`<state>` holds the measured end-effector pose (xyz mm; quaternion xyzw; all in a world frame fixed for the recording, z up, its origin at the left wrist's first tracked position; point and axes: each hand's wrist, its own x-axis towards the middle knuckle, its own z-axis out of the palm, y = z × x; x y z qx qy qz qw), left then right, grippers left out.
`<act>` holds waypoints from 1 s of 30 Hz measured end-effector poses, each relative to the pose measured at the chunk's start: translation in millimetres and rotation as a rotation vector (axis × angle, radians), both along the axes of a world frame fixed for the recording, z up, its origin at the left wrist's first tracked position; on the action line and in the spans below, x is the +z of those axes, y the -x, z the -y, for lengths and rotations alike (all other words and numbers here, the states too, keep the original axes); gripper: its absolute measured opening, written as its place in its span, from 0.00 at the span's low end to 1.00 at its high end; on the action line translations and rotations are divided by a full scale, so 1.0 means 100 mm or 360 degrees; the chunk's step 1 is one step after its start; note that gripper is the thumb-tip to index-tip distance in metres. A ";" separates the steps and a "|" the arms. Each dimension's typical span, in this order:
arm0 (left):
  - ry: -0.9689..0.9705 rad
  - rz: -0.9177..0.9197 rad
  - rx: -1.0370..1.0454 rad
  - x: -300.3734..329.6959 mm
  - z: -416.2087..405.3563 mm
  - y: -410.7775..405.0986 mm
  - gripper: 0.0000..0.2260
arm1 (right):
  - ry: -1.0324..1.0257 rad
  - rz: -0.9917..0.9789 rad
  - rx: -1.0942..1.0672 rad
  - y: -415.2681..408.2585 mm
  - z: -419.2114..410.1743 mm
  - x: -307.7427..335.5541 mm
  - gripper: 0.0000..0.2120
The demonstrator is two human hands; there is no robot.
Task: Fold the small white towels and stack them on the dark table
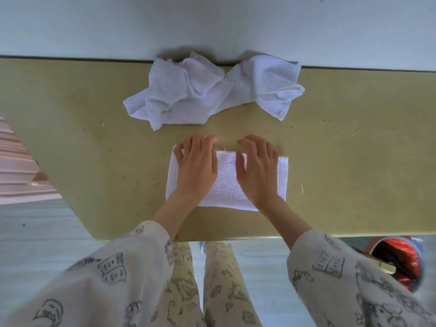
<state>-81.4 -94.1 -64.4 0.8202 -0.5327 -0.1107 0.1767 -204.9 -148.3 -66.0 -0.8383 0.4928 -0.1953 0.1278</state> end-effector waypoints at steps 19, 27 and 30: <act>-0.0628 -0.0841 0.0975 0.31 -0.39 -0.29 0.13 | -0.0268 -0.0606 0.0200 -0.02 -0.63 -0.30 0.27; -0.0418 -0.1368 0.1173 0.29 -0.43 -0.37 0.18 | -0.0265 -0.0555 0.0196 -0.03 -0.63 -0.31 0.27; -0.0329 -0.1199 0.1101 0.32 -0.39 -0.33 0.17 | -0.0324 -0.0494 0.0209 -0.04 -0.60 -0.30 0.27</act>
